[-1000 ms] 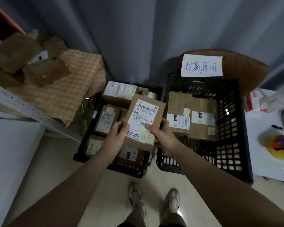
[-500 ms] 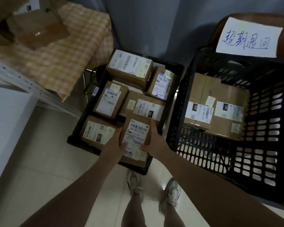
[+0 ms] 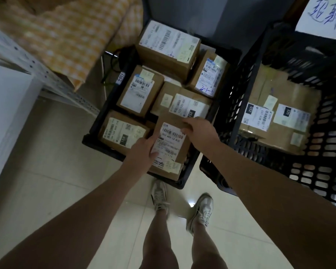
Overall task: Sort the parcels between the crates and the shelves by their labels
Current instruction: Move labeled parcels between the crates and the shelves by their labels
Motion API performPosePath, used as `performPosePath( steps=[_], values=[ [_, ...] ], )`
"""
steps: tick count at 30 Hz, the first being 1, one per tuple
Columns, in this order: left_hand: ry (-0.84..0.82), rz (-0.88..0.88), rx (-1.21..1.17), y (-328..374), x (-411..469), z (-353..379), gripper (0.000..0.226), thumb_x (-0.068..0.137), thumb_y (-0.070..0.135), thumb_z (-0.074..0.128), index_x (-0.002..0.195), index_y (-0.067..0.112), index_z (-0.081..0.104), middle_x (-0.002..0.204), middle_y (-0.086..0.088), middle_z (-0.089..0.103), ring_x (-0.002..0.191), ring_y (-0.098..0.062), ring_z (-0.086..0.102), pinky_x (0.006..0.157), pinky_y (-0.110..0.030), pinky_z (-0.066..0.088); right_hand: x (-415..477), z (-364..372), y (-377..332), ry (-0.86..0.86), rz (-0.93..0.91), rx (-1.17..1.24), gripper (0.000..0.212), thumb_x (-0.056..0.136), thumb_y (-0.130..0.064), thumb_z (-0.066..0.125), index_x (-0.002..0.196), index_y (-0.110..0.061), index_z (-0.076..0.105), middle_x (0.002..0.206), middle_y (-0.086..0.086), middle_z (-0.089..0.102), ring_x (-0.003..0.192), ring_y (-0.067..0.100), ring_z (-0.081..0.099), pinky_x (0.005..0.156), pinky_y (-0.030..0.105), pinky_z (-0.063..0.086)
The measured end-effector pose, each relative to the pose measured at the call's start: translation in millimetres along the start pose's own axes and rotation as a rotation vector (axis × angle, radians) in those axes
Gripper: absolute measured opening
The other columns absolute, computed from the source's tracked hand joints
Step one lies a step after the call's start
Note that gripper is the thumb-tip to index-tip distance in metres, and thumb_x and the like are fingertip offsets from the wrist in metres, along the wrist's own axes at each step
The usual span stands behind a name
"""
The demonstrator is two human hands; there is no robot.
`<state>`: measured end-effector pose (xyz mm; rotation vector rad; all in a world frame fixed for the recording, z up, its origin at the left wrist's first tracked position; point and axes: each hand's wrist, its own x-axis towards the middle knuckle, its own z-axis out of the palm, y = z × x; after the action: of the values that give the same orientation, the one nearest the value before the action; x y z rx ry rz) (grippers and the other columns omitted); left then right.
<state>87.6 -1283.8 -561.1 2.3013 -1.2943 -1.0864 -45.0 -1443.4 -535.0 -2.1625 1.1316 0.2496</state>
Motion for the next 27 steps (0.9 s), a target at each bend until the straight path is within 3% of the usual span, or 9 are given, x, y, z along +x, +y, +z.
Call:
performPosePath(
  steps=[3, 6, 8, 17, 27],
  values=[
    [-0.02, 0.044, 0.198, -8, 8, 7, 0.071, 0.093, 0.03, 0.055, 0.151, 0.03, 0.014, 0.123, -0.012, 0.04, 0.109, -0.027, 0.045, 0.095, -0.035, 0.04, 10, 3, 3, -0.059, 0.073, -0.033, 0.037, 0.096, -0.029, 0.055, 0.131, -0.018, 0.056, 0.126, 0.008, 0.06, 0.11, 0.027, 0.058, 0.095, 0.037, 0.047],
    [0.094, 0.081, 0.518, -14, 13, 11, 0.072, 0.088, 0.046, 0.058, 0.148, 0.035, 0.021, 0.13, -0.009, 0.038, 0.113, -0.027, 0.041, 0.093, -0.039, 0.037, 18, 11, 5, -0.032, 0.029, -0.29, 0.033, 0.097, -0.036, 0.05, 0.127, -0.024, 0.055, 0.124, 0.003, 0.061, 0.116, 0.026, 0.053, 0.102, 0.04, 0.03],
    [0.163, 0.102, 0.604, -16, 12, 9, 0.073, 0.083, 0.052, 0.06, 0.145, 0.037, 0.026, 0.132, -0.009, 0.039, 0.115, -0.029, 0.04, 0.095, -0.043, 0.036, 21, 13, 4, -0.031, 0.009, -0.34, 0.03, 0.098, -0.035, 0.047, 0.125, -0.023, 0.054, 0.122, 0.004, 0.061, 0.115, 0.027, 0.052, 0.101, 0.041, 0.029],
    [0.139, 0.157, 0.666, 3, -1, -9, 0.06, 0.093, 0.047, 0.046, 0.145, 0.027, 0.024, 0.14, -0.007, 0.036, 0.127, -0.027, 0.033, 0.104, -0.043, 0.029, -6, 8, -3, -0.035, -0.06, -0.429, 0.048, 0.1, -0.036, 0.042, 0.143, -0.02, 0.031, 0.137, 0.011, 0.046, 0.124, 0.032, 0.044, 0.102, 0.046, 0.036],
    [0.397, 0.116, 0.714, 60, -84, -84, 0.044, 0.094, 0.037, 0.048, 0.135, 0.021, 0.044, 0.132, -0.007, 0.048, 0.122, -0.027, 0.043, 0.096, -0.039, 0.038, -81, -62, -57, 0.1, -0.329, -0.554, 0.044, 0.098, -0.025, 0.045, 0.141, -0.016, 0.04, 0.141, 0.01, 0.043, 0.129, 0.031, 0.039, 0.102, 0.043, 0.036]
  ],
)
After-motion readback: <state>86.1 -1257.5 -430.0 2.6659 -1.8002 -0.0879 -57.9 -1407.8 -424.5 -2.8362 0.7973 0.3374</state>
